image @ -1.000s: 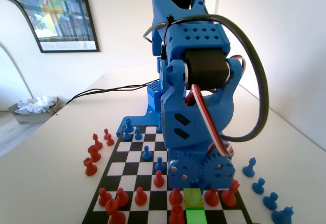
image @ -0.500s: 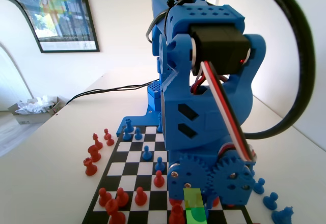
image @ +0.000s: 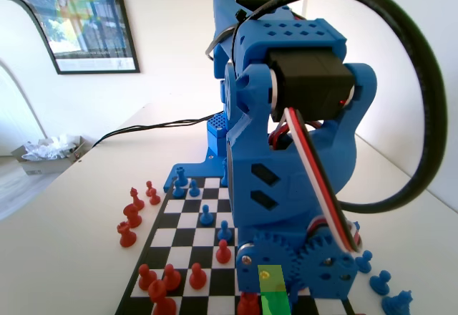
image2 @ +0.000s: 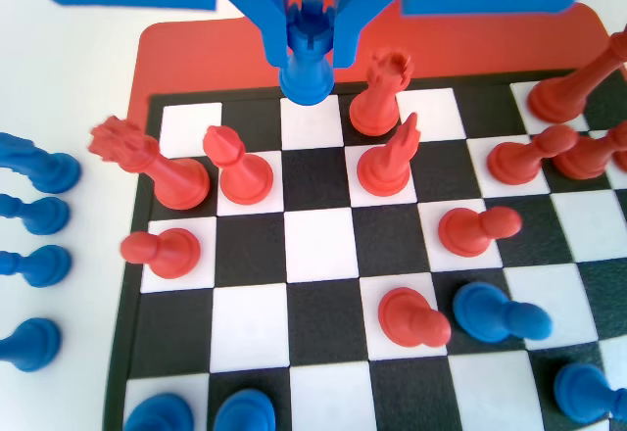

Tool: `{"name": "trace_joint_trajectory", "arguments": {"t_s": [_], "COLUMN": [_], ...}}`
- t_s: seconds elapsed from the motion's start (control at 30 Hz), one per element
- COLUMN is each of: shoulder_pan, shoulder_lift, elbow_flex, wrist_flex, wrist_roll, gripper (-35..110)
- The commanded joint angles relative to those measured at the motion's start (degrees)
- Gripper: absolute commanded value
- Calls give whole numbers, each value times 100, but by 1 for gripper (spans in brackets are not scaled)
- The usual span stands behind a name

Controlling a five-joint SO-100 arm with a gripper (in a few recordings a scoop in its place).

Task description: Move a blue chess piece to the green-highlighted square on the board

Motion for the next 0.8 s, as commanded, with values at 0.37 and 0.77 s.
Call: {"name": "trace_joint_trajectory", "arguments": {"t_s": [0.37,0.77], "shoulder_pan": [-132,-114], "shoulder_lift": [97,97], "elbow_flex": [97,123], "wrist_flex": [-70,-132], "wrist_roll": [-132,-149], "gripper": [1,7]}}
